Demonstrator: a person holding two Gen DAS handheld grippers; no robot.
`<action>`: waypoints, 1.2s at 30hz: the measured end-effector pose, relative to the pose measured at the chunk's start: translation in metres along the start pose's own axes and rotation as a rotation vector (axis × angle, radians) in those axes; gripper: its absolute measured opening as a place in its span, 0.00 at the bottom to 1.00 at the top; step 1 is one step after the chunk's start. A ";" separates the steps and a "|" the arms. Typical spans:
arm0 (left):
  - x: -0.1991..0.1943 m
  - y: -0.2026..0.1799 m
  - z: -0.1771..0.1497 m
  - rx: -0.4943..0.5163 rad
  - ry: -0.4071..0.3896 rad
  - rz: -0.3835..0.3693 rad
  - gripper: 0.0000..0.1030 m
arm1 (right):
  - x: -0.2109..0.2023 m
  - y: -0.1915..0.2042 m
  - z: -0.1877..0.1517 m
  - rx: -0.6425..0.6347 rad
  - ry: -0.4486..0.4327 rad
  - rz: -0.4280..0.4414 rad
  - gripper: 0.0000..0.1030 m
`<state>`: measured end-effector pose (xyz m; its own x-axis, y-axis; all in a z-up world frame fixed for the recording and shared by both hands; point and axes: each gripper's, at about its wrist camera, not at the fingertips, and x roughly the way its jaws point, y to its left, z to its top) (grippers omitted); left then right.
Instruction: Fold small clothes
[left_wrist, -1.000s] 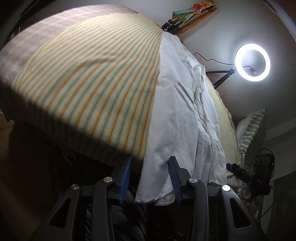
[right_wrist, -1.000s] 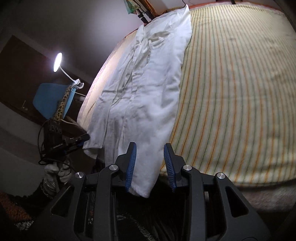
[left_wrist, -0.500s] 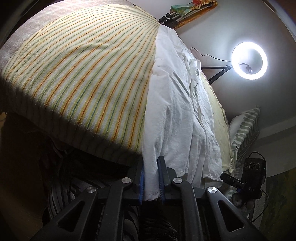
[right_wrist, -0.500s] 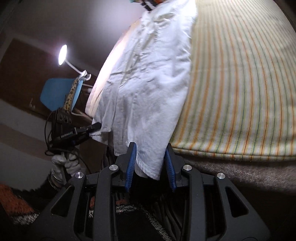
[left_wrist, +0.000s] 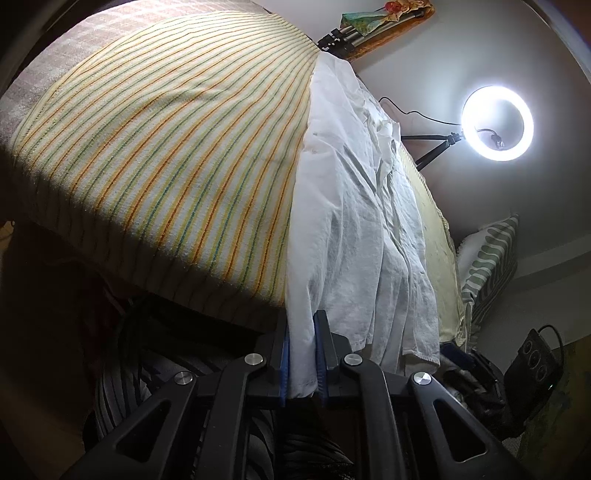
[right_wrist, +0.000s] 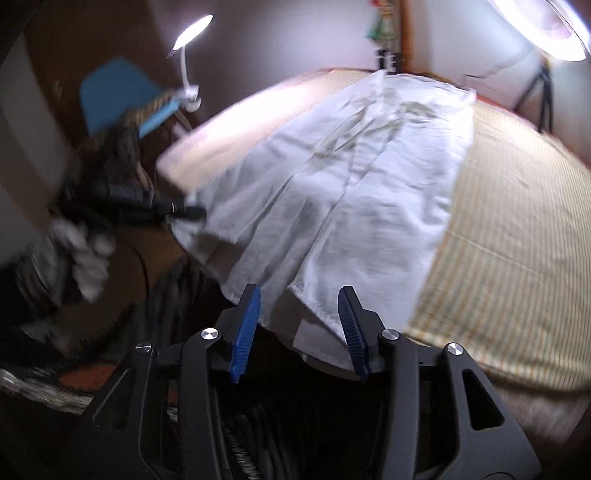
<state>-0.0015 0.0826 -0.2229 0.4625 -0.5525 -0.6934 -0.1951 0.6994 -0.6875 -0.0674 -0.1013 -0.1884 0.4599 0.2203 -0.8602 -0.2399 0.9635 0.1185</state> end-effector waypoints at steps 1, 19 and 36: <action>0.000 -0.001 0.000 0.001 -0.004 -0.001 0.09 | 0.009 0.005 -0.001 -0.036 0.021 -0.036 0.45; -0.011 -0.009 0.000 0.025 -0.034 -0.022 0.09 | -0.009 -0.001 0.021 0.026 -0.015 -0.034 0.07; -0.039 -0.019 0.009 0.124 -0.124 0.058 0.29 | 0.003 0.003 0.005 -0.008 0.077 0.134 0.27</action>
<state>-0.0082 0.0942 -0.1811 0.5580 -0.4550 -0.6940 -0.1196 0.7835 -0.6098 -0.0628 -0.0968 -0.1878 0.3565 0.3339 -0.8726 -0.3014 0.9251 0.2309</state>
